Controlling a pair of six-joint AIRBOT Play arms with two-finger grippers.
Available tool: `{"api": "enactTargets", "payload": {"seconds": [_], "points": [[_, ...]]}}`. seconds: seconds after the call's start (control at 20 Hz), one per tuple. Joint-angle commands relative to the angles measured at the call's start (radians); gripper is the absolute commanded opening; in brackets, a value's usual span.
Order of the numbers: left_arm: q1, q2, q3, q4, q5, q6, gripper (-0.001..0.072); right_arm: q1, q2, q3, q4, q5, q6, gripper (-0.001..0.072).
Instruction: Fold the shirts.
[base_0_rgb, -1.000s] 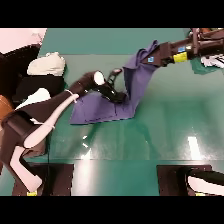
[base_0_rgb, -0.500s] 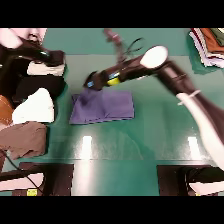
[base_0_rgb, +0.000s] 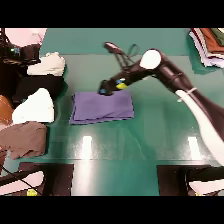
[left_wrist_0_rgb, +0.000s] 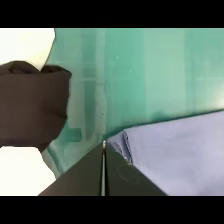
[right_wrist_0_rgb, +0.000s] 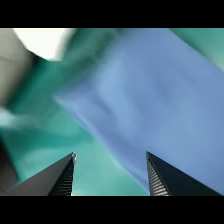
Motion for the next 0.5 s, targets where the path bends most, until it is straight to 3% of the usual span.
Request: {"api": "enactTargets", "payload": {"seconds": [0.0, 0.05, 0.1, 0.3, 0.45], "points": [[0.005, 0.004, 0.001, -0.034, -0.024, 0.010, 0.0023, -0.185, 0.122, -0.275, -0.049, 0.003, 0.047, 0.0498], [0.005, 0.004, 0.001, -0.045, -0.023, 0.010, 0.0022, -0.248, 0.144, -0.358, -0.035, -0.023, 0.057, 0.0521], [0.005, 0.004, 0.001, -0.062, -0.023, 0.010, 0.0023, -0.305, 0.150, -0.421, 0.002, -0.035, 0.057, 0.0595], [0.001, 0.004, 0.001, -0.093, -0.018, 0.024, 0.0022, -0.409, 0.057, -0.535, 0.236, -0.053, -0.084, 0.0599], [-0.010, 0.004, 0.001, -0.099, -0.017, 0.024, 0.0023, -0.356, -0.067, -0.485, 0.319, -0.067, -0.099, 0.0599]]}}
